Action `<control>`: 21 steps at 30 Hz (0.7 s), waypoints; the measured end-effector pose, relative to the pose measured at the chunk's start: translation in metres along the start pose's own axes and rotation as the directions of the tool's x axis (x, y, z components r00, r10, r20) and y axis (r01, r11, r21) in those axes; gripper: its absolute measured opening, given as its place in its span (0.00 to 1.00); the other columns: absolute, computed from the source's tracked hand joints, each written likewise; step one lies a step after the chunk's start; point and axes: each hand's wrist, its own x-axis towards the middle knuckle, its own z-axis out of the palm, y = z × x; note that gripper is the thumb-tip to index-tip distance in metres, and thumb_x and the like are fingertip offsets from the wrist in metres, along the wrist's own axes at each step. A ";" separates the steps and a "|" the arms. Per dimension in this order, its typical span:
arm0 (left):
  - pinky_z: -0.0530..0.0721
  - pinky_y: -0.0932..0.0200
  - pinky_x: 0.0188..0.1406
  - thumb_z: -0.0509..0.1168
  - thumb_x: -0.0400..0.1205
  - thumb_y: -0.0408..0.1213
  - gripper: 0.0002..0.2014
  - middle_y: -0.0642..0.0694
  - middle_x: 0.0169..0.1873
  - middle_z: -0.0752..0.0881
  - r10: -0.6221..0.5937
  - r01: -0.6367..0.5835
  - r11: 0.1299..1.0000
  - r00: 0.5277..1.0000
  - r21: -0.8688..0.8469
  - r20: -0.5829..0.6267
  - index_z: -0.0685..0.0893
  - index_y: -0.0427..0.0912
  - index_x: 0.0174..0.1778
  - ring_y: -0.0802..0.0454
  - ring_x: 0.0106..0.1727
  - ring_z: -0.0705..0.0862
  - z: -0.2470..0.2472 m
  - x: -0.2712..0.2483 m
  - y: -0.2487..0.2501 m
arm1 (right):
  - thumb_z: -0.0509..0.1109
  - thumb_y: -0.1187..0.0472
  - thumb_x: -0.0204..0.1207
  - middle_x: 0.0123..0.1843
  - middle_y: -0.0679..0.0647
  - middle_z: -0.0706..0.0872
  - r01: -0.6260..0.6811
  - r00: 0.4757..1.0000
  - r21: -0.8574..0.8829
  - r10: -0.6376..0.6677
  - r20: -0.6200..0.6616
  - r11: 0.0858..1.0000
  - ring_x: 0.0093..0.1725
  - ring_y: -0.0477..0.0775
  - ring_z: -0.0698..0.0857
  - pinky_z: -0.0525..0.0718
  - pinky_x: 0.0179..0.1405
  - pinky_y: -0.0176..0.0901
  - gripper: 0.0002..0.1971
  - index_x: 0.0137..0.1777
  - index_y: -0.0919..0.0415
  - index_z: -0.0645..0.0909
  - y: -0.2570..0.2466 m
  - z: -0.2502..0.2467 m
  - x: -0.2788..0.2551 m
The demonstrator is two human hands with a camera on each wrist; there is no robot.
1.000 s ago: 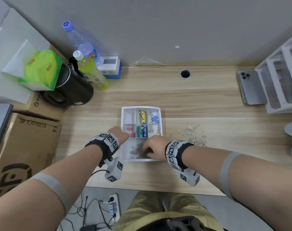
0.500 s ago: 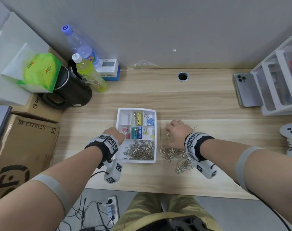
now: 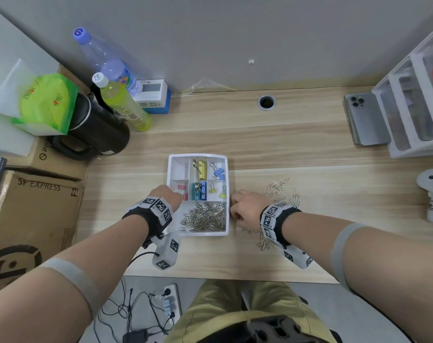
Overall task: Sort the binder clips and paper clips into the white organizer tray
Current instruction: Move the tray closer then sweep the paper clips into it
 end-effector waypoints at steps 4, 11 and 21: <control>0.78 0.57 0.38 0.58 0.82 0.35 0.06 0.44 0.32 0.77 0.010 -0.010 1.000 1.000 0.010 0.006 0.75 0.36 0.47 0.49 0.31 0.76 0.000 -0.002 0.001 | 0.69 0.60 0.74 0.48 0.47 0.77 0.011 0.999 -0.022 -0.010 0.052 1.000 0.56 0.53 0.75 0.81 0.55 0.51 0.04 0.43 0.52 0.85 0.009 -0.003 -0.007; 0.79 0.56 0.39 0.58 0.82 0.36 0.06 0.44 0.32 0.77 0.010 -0.010 1.000 1.000 0.020 0.002 0.75 0.36 0.48 0.49 0.32 0.77 0.000 -0.003 0.001 | 0.69 0.55 0.70 0.47 0.44 0.77 -0.023 0.999 0.067 0.020 0.039 0.997 0.52 0.49 0.75 0.78 0.47 0.44 0.05 0.44 0.52 0.83 0.029 -0.014 -0.024; 0.75 0.59 0.33 0.58 0.82 0.35 0.08 0.44 0.31 0.78 0.016 -0.016 1.000 1.000 0.025 0.008 0.75 0.37 0.38 0.49 0.30 0.76 0.002 -0.006 0.003 | 0.70 0.61 0.69 0.41 0.43 0.77 0.112 0.981 -0.023 -0.107 0.163 0.993 0.52 0.54 0.79 0.81 0.51 0.49 0.05 0.39 0.50 0.85 -0.001 0.006 -0.011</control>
